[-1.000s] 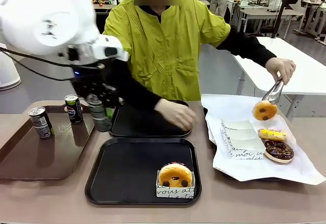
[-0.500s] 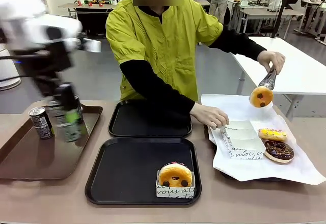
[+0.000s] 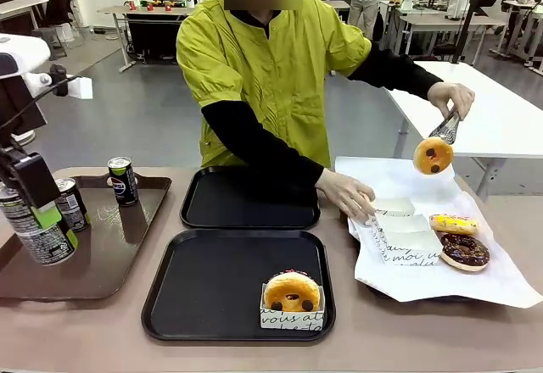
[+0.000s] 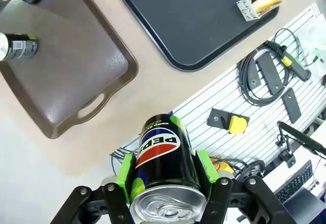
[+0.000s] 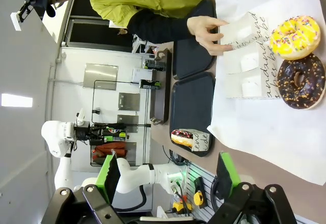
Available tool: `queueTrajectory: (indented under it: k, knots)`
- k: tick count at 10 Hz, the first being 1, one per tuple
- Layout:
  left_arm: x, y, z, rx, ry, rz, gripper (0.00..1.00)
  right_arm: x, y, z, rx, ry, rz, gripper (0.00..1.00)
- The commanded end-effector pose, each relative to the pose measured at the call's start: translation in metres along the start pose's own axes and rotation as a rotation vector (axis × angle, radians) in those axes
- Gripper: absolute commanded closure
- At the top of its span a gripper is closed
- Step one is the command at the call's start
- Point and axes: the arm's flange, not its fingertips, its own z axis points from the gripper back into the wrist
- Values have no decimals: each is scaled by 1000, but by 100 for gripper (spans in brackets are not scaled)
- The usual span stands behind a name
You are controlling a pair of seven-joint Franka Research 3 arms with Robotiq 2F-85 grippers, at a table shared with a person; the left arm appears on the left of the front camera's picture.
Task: Set up donuts and drinks on trays.
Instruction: Pick up one Pepsi coke and place it on the Flat Tray.
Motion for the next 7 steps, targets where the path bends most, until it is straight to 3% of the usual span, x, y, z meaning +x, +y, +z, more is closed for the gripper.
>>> queueTrajectory:
  k: [1, 5, 7]
  knots:
    - [-10, -10, 9, 0, -34, -36, 41, 1, 0, 0, 14, -6, 14, 0]
    - [-6, -7, 8, 7, -25, -19, 41, 1, 0, 0, 14, -6, 14, 0]
    - [36, -10, 1, 26, 49, -104, 41, 1, 0, 0, 14, -6, 14, 0]
